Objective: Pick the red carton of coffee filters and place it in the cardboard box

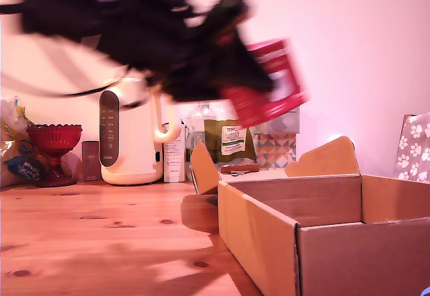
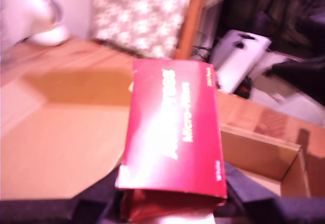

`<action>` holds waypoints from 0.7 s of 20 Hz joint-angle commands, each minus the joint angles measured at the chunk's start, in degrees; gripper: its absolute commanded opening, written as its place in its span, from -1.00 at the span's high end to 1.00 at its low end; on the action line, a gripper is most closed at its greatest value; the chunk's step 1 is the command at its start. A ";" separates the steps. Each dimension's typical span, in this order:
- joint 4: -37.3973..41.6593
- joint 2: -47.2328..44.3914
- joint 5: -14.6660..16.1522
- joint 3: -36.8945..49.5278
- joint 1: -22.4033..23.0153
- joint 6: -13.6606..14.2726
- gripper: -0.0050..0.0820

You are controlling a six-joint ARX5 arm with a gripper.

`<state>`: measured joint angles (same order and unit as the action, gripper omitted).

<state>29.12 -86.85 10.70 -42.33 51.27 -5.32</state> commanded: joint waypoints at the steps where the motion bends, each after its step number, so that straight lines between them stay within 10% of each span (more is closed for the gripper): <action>1: -3.28 -3.26 1.53 -2.75 0.83 2.38 0.47; 12: -25.11 -16.37 5.86 -18.29 1.90 3.80 0.43; 14: -25.22 -16.37 5.88 -18.51 1.90 3.78 0.00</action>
<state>3.40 -103.24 16.43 -60.10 52.86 -1.74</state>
